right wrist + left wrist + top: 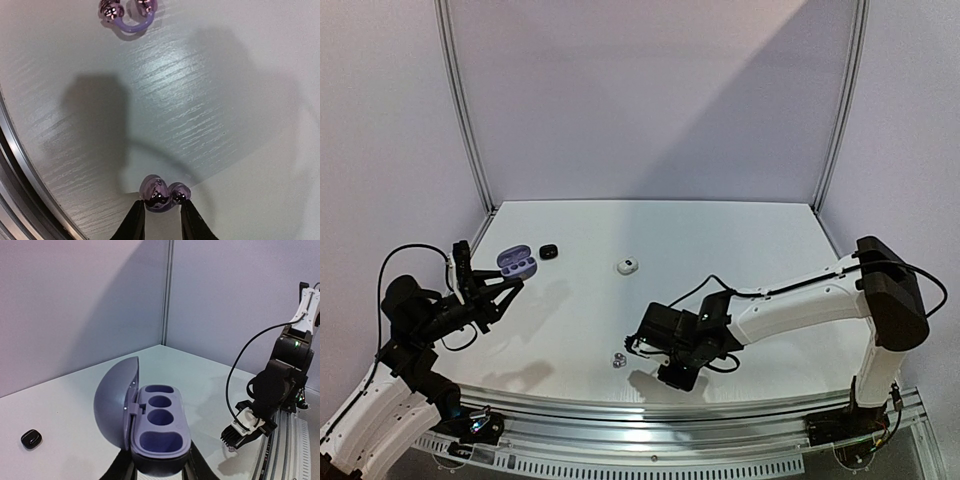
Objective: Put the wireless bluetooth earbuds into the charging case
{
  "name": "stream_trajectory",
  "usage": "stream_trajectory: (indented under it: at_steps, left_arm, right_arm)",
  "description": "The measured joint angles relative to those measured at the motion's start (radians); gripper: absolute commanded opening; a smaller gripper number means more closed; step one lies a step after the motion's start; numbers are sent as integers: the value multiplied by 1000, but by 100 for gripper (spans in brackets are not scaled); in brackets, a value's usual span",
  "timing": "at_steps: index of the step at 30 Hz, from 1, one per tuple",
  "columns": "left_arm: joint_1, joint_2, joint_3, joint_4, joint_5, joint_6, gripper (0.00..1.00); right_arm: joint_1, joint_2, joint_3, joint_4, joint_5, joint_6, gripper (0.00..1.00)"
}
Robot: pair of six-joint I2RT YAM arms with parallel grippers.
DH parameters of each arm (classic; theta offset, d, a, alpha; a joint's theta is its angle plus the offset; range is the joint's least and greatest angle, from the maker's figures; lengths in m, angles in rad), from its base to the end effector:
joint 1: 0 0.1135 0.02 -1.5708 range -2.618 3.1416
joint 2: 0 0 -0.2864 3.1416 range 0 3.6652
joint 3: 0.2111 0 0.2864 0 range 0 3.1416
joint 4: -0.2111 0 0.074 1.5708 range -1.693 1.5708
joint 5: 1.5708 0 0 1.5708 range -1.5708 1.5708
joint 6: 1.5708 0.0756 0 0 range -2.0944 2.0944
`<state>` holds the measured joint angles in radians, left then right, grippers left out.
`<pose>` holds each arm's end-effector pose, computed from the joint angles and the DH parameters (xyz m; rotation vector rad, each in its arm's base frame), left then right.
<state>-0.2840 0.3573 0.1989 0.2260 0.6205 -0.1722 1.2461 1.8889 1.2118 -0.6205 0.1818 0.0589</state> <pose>0.1536 -0.0906 0.2379 0.5931 1.4578 -0.8251 0.1423 0.3799 0.1140 -1.5453 2.3532 0.0310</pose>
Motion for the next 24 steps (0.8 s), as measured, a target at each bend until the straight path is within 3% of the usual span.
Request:
stream_trajectory:
  at_steps: [16,24]
  left_arm:
    - [0,0,0,0,0,0,0]
    - [0,0,0,0,0,0,0]
  right_arm:
    - [-28,39,46,37,2,-46,22]
    - [-36,46,54,27,-59,-123,31]
